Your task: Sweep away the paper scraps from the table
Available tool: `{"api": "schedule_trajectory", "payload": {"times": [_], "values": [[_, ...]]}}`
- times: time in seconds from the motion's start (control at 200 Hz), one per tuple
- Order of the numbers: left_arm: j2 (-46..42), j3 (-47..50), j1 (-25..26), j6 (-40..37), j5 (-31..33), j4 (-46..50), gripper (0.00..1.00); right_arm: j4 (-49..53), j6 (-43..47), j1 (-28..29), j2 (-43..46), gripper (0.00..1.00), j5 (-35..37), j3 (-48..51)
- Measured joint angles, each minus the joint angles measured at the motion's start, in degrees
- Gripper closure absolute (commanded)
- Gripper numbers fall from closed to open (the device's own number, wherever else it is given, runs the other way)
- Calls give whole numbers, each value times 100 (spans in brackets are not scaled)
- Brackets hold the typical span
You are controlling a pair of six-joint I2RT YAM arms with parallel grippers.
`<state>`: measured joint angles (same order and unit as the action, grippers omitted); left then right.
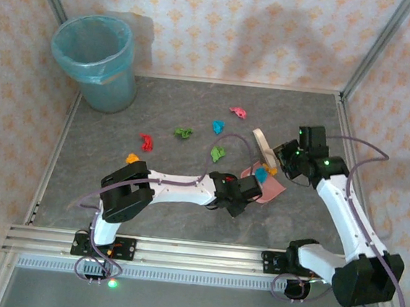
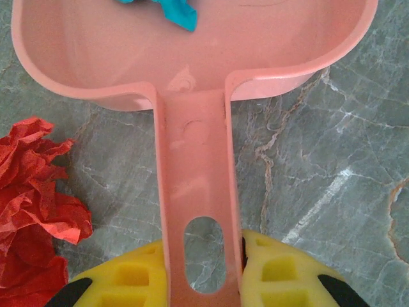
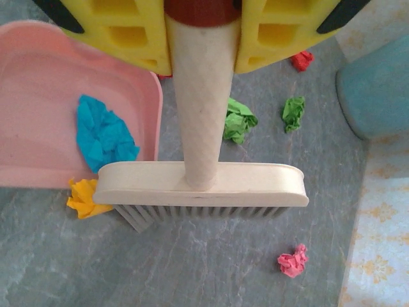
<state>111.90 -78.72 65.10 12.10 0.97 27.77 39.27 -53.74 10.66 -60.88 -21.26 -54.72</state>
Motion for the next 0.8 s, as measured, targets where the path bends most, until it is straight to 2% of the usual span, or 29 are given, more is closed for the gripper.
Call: {"api": "schedule_trajectory", "payload": {"times": [0.19, 0.305, 0.55, 0.801], "values": [[2, 0, 0, 2, 13, -20, 100, 72, -474, 0, 1307, 100, -127, 673], [2, 2, 0, 2, 13, -39, 100, 122, -680, 0, 1624, 100, -256, 673], [2, 2, 0, 2, 11, -55, 100, 315, -798, 0, 1692, 100, -70, 413], [2, 2, 0, 2, 11, -55, 100, 365, -387, -195, 1161, 100, 496, 105]]}}
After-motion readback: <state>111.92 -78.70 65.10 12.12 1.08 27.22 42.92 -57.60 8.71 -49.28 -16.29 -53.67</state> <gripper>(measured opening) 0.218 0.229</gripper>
